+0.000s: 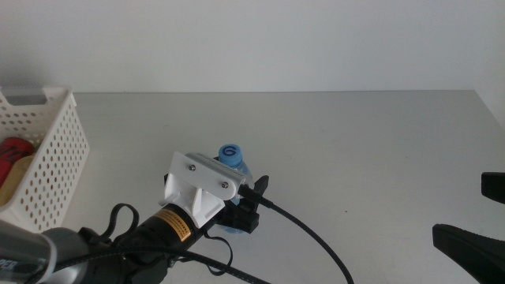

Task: Use arms to grab the bottles and put them into the dustbin to the left of the table.

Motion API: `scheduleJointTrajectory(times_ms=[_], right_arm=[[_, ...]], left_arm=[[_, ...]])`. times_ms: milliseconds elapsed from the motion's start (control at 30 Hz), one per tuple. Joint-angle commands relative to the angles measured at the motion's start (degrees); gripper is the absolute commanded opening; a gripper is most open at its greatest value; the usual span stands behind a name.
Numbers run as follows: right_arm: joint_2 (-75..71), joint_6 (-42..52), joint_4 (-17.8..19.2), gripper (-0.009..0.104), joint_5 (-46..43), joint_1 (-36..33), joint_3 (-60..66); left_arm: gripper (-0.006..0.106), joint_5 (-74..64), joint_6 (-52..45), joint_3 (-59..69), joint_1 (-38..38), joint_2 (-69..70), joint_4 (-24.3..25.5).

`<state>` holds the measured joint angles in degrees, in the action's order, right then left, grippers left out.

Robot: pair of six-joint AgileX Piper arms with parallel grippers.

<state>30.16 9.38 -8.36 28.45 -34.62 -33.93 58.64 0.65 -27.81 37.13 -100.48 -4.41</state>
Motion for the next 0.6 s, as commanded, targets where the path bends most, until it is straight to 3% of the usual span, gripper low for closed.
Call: scheduleJointTrajectory(times_ms=[0, 467, 567], right_arm=[[0.18, 0.63, -0.04, 0.094, -3.82, 0.33, -1.55], [0.18, 0.63, -0.10, 0.094, -3.82, 0.33, -1.55], [0.18, 0.63, -0.10, 0.094, -3.82, 0.33, -1.55]], left_arm=[[0.093, 7.38, 2.20, -2.06, 0.05, -0.70, -0.91], [0.093, 14.45, 3.40, -3.69, 0.05, -8.58, -2.23], [0.089, 15.10, 2.50, -3.69, 0.05, -8.58, -2.35]])
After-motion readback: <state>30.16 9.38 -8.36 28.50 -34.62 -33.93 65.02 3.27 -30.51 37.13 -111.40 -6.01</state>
